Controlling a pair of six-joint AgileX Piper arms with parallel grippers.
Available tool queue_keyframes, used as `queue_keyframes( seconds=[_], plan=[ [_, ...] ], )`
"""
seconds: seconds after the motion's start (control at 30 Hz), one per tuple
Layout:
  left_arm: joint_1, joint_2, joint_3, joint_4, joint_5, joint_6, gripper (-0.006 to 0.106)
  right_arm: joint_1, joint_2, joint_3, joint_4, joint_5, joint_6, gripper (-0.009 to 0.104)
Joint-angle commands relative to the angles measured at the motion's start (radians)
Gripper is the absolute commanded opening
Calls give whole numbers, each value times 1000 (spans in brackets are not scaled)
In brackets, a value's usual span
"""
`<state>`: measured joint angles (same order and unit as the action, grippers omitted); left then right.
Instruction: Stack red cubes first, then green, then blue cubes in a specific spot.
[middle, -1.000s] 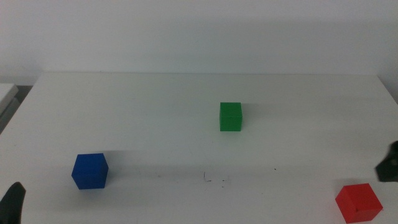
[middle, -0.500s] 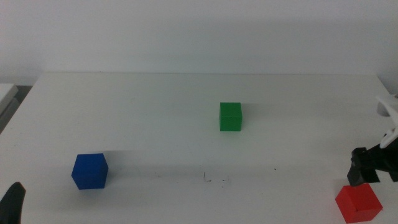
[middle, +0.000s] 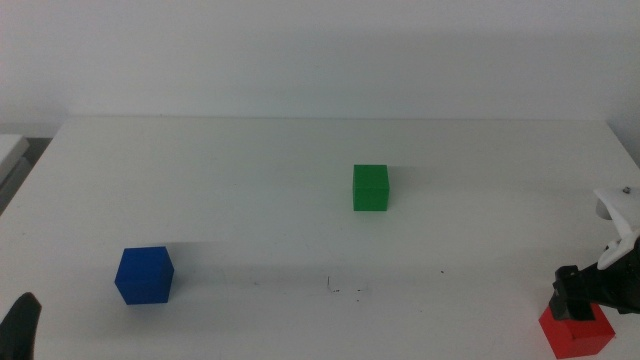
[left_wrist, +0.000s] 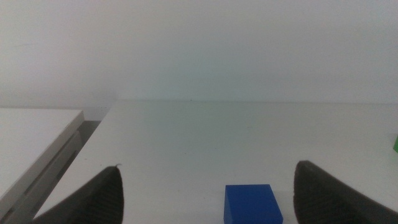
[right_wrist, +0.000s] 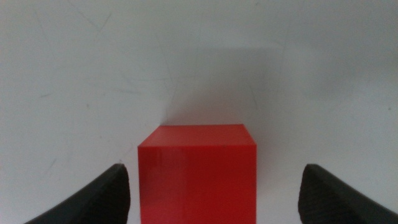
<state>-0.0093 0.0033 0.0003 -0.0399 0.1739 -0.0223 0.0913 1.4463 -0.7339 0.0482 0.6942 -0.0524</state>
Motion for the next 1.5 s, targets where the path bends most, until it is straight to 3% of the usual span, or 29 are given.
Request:
queue_keyframes(
  seconds=[0.0,0.17,0.27,0.3,0.4,0.47,0.57,0.83,1.0,1.17,1.47],
  plan=[
    [-2,-3,0,-3,-14,-1,94,2,14,5,-16,-14,2,92],
    [-2,-3,0,-3,-14,-1,94,2,69,5,-15,-13,4,81],
    [-2,-3,0,-3,-14,-1,94,2,100,5,-15,-13,4,65],
    [-2,-3,0,-3,-14,-1,94,6,107,5,-15,-13,10,53],
    [-2,-3,0,-3,-14,-1,94,36,102,-14,-29,10,29,-3],
    [-2,-3,0,-3,-14,-1,94,74,86,-57,-71,65,90,0],
    [-2,-3,0,-3,-14,-1,94,169,77,-170,-154,184,363,0],
    [-2,-3,0,-3,-14,-1,94,484,268,-553,-172,325,738,0],
    [-2,-3,0,-3,-14,-1,94,586,442,-750,-108,346,763,0],
    [-2,-3,0,-3,-14,-1,94,658,563,-878,-137,360,804,0],
    [-2,-3,0,-3,-14,-1,94,664,685,-950,-164,352,868,0]
  ],
)
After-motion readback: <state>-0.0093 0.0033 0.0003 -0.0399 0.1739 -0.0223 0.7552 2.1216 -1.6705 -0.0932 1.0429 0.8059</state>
